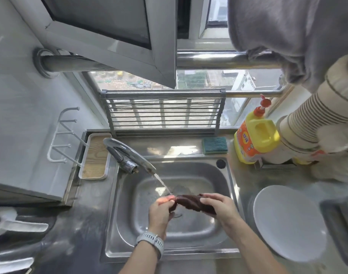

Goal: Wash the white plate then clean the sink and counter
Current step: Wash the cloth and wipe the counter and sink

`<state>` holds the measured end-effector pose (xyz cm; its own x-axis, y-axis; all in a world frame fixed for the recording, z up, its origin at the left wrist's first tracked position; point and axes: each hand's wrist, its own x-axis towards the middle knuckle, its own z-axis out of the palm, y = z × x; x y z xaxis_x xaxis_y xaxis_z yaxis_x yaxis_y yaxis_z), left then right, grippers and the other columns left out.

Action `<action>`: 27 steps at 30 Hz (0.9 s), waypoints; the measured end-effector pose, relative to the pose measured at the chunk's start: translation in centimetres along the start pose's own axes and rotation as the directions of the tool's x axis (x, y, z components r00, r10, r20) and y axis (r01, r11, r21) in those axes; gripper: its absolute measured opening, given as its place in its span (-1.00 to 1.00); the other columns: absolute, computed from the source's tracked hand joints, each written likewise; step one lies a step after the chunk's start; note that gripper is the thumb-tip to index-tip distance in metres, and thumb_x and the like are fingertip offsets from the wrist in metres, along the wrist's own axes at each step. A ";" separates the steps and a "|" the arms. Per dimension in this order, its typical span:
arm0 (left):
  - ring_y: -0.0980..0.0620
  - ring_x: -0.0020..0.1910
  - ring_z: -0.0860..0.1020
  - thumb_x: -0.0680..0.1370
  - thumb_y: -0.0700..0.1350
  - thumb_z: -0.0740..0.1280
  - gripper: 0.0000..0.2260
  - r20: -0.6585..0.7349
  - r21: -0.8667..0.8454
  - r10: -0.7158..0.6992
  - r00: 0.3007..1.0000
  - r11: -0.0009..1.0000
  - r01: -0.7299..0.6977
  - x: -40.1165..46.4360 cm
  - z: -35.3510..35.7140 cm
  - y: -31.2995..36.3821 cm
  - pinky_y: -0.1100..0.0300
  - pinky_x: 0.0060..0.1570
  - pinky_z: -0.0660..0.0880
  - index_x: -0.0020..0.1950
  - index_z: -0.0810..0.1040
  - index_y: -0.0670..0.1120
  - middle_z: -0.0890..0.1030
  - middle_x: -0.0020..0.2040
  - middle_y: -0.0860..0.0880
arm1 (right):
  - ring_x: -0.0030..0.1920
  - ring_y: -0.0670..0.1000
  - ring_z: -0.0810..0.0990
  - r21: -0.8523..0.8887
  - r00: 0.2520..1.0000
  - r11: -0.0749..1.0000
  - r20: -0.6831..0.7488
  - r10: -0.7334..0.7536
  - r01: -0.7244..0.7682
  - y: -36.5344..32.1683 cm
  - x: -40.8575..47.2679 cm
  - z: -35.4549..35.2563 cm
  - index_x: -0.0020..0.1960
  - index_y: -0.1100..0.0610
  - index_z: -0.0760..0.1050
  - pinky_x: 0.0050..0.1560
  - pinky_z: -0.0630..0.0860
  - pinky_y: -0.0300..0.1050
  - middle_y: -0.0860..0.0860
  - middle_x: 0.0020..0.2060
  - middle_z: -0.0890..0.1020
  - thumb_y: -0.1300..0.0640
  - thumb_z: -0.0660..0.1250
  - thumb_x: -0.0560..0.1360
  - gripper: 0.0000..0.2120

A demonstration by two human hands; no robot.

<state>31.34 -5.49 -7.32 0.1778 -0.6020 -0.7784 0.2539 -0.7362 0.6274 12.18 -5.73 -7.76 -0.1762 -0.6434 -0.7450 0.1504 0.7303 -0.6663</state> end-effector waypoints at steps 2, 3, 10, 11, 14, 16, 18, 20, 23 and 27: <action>-0.03 -0.15 0.59 0.57 -0.37 0.28 -0.80 0.031 -0.035 0.006 1.000 0.999 -0.005 -0.8 0.6 -0.1 0.27 -0.38 0.58 -0.04 0.70 -0.21 0.66 -0.11 -0.17 | 0.00 0.23 0.69 0.132 0.999 0.991 -0.044 0.030 -0.024 -0.3 -0.3 -1.3 -0.04 0.32 0.68 -0.12 0.67 -0.01 0.31 -0.05 0.71 0.36 0.49 0.41 -0.87; -0.08 -0.10 0.61 0.56 -0.35 0.29 -0.79 0.047 -0.060 -0.012 0.999 0.998 0.015 -1.1 1.0 -0.4 0.21 -0.30 0.60 -0.08 0.72 -0.19 0.66 -0.09 -0.19 | 0.01 0.24 0.68 0.172 0.997 0.984 -0.062 0.048 -0.037 -0.4 -0.5 -1.9 -0.03 0.34 0.66 -0.17 0.67 -0.02 0.33 -0.04 0.69 0.36 0.47 0.43 -0.87; -0.27 0.24 0.56 0.50 0.10 0.44 -0.57 0.369 -0.170 -0.279 0.886 0.917 0.360 -3.6 3.8 -2.9 -0.22 0.28 0.52 0.22 0.64 -0.19 0.62 0.22 -0.27 | 0.05 0.15 0.68 0.352 0.986 0.930 0.161 0.046 -0.101 0.6 -3.8 -5.1 0.19 0.28 0.59 -0.12 0.64 -0.12 0.27 0.07 0.70 0.25 0.42 0.50 -0.73; -0.28 0.23 0.58 0.51 0.04 0.46 -0.56 0.437 -0.214 -0.286 0.853 0.888 0.407 -3.9 4.2 -3.3 -0.18 0.32 0.52 0.24 0.64 -0.24 0.64 0.22 -0.31 | 0.06 0.14 0.68 0.366 0.983 0.925 0.177 0.038 -0.102 1.0 -4.0 -5.6 0.18 0.28 0.60 -0.07 0.63 -0.11 0.26 0.07 0.70 0.25 0.43 0.50 -0.73; -0.24 0.20 0.64 0.51 -0.29 0.43 -0.65 0.360 -0.249 -0.224 0.906 0.912 0.325 -3.5 5.5 -4.8 0.00 0.17 0.62 0.30 0.58 -0.31 0.68 0.17 -0.33 | 0.02 0.19 0.71 0.262 0.998 0.965 0.057 0.004 -0.019 2.9 -3.7 -7.0 0.08 0.24 0.64 -0.04 0.65 -0.02 0.26 -0.01 0.72 0.29 0.51 0.42 -0.77; -0.24 0.07 0.69 0.52 -0.40 0.39 -0.69 0.217 -0.165 -0.179 0.960 0.962 0.217 -2.8 6.9 -6.0 0.09 -0.12 0.69 0.27 0.58 -0.33 0.69 0.10 -0.35 | -0.05 0.11 0.74 -0.022 0.982 0.995 -0.160 -0.100 0.098 3.8 -3.1 -7.8 -0.04 0.09 0.68 0.04 0.66 0.04 0.11 -0.13 0.75 0.23 0.58 0.34 -0.78; -0.24 0.00 0.71 0.53 -0.41 0.40 -0.72 0.146 -0.121 -0.117 0.982 0.983 0.135 -2.7 8.4 -6.1 0.11 -0.21 0.70 0.24 0.57 -0.34 0.69 0.07 -0.35 | -0.10 -0.05 0.73 -0.194 0.941 0.964 -0.250 -0.228 0.182 3.1 -2.9 -8.2 -0.09 0.00 0.69 0.07 0.65 -0.01 -0.05 -0.20 0.75 0.13 0.59 0.33 -0.81; -0.24 0.03 0.71 0.53 -0.37 0.43 -0.71 0.150 -0.145 -0.035 0.988 0.988 0.057 -2.0 10.3 -5.4 0.09 -0.15 0.68 0.24 0.56 -0.31 0.70 0.08 -0.33 | -0.10 -0.12 0.70 -0.279 0.896 0.913 -0.248 -0.368 0.298 0.7 -2.2 -8.9 -0.06 -0.03 0.68 0.06 0.64 -0.12 -0.11 -0.19 0.73 0.09 0.57 0.38 -0.84; -0.19 0.11 0.67 0.53 -0.22 0.49 -0.68 0.138 -0.045 0.097 0.986 0.995 -0.092 -0.7 13.1 -3.8 -0.03 0.04 0.64 0.25 0.54 -0.19 0.66 0.19 -0.26 | 0.02 -0.09 0.67 -0.389 0.867 0.846 -0.191 -0.460 0.364 -3.7 -0.2 -10.3 0.11 -0.01 0.64 0.14 0.58 -0.14 -0.10 -0.04 0.71 -0.03 0.54 0.40 -0.69; -0.04 0.27 0.45 0.47 0.10 0.50 -0.46 0.142 0.681 0.431 0.891 0.611 -0.404 0.6 14.9 -3.2 0.00 0.33 0.43 0.40 0.42 0.09 0.45 0.28 -0.03 | 0.26 0.01 0.55 -0.622 0.911 0.753 -0.151 -0.385 0.215 -5.5 1.0 -14.1 0.33 0.03 0.53 0.25 0.45 -0.08 -0.04 0.23 0.61 -0.14 0.45 0.44 -0.48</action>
<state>16.45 -8.13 -9.51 0.1333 -0.8977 -0.4200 -0.5638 -0.4172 0.7128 -2.53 -7.18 -4.40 -0.3655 -0.8321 -0.4172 -0.5299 0.5545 -0.6416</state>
